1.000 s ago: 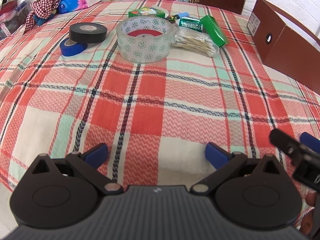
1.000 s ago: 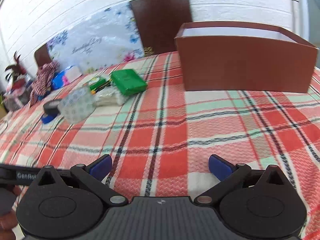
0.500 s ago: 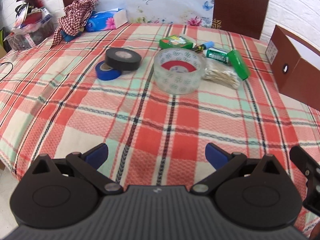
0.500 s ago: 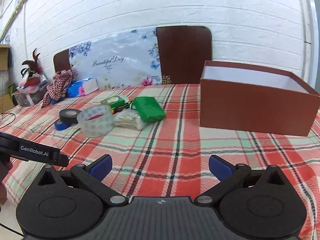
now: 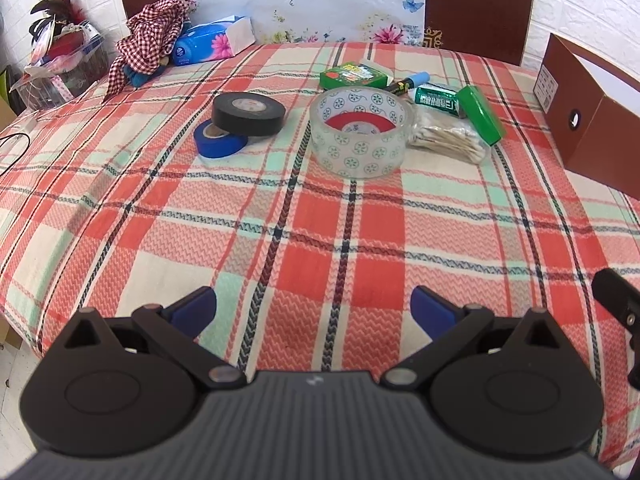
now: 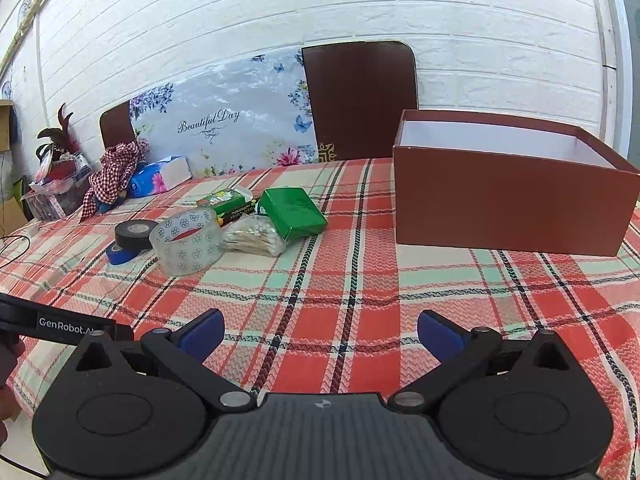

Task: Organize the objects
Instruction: 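Move the right gripper toward the black electrical tape roll, then grasp the black electrical tape roll with the right gripper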

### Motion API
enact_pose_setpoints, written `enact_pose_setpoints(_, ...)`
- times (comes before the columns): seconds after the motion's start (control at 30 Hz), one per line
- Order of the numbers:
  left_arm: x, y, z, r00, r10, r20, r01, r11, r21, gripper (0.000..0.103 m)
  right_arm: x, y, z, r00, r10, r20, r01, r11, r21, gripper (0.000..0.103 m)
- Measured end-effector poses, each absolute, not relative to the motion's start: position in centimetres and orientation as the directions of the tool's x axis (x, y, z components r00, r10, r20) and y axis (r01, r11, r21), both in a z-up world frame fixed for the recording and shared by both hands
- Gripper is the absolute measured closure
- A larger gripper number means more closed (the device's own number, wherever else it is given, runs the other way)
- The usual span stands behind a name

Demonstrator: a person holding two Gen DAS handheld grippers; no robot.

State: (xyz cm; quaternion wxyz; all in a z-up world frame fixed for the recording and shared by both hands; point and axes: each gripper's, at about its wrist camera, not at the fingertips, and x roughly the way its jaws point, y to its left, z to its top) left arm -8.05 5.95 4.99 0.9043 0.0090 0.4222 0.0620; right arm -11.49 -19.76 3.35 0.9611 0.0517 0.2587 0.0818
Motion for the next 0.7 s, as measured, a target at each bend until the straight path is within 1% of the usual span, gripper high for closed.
enact_pose_setpoints(0.37,-8.0,6.4,5.1,0.636,0.125,-0.762,-0.118,0.991,0.064,0.000,-11.3,-20.0,3.3,0.850,0.184,-0.494,-0.125,0.981,0.151,0.001)
enact_pose_setpoints(0.7,-7.1,8.0,5.4,0.644,0.124,-0.755,-0.146,0.989,0.037,0.000,-8.8,-17.4,4.9,0.828,0.244,-0.505,-0.216,0.970,0.115,0.001)
